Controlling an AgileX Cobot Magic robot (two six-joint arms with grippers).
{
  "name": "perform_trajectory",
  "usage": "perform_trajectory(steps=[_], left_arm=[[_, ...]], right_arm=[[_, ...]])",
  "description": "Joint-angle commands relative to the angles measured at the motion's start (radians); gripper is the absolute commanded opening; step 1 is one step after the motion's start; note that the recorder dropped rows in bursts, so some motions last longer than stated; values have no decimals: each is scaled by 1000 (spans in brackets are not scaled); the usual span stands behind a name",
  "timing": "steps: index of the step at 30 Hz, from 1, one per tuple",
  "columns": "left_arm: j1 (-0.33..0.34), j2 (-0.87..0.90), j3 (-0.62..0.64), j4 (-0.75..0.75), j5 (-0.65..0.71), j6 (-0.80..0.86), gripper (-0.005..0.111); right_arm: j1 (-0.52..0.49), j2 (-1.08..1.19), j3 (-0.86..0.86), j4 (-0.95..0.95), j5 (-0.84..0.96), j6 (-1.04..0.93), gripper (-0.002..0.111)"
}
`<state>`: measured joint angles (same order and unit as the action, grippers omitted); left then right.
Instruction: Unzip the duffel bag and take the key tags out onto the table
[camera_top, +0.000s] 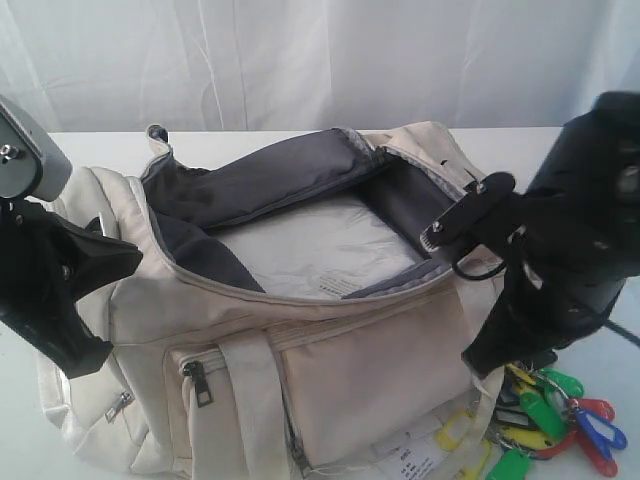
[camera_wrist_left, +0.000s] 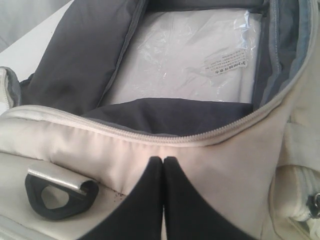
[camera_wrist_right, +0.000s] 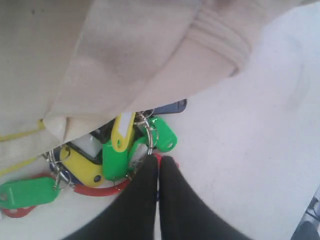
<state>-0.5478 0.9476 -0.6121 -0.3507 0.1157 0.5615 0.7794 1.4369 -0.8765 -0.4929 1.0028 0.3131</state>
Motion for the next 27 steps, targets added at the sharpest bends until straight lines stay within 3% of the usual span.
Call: perform_trajectory(steps=[1, 8, 12, 16, 27], left_arm=[[-6, -3, -6, -18, 11, -4, 0], [-6, -3, -6, -20, 7, -4, 0], [-6, -3, -6, -20, 9, -4, 0], [-6, -3, -6, -20, 96, -4, 0], [-6, -3, -6, -16, 94, -4, 0]], right_arm=[[-1, -198, 12, 55, -6, 6, 0], [-1, -478, 109, 92, -115, 6, 0], [-1, -511, 109, 92, -115, 6, 0], [-1, -513, 109, 92, -115, 6, 0], [-1, -518, 109, 92, -112, 6, 0]])
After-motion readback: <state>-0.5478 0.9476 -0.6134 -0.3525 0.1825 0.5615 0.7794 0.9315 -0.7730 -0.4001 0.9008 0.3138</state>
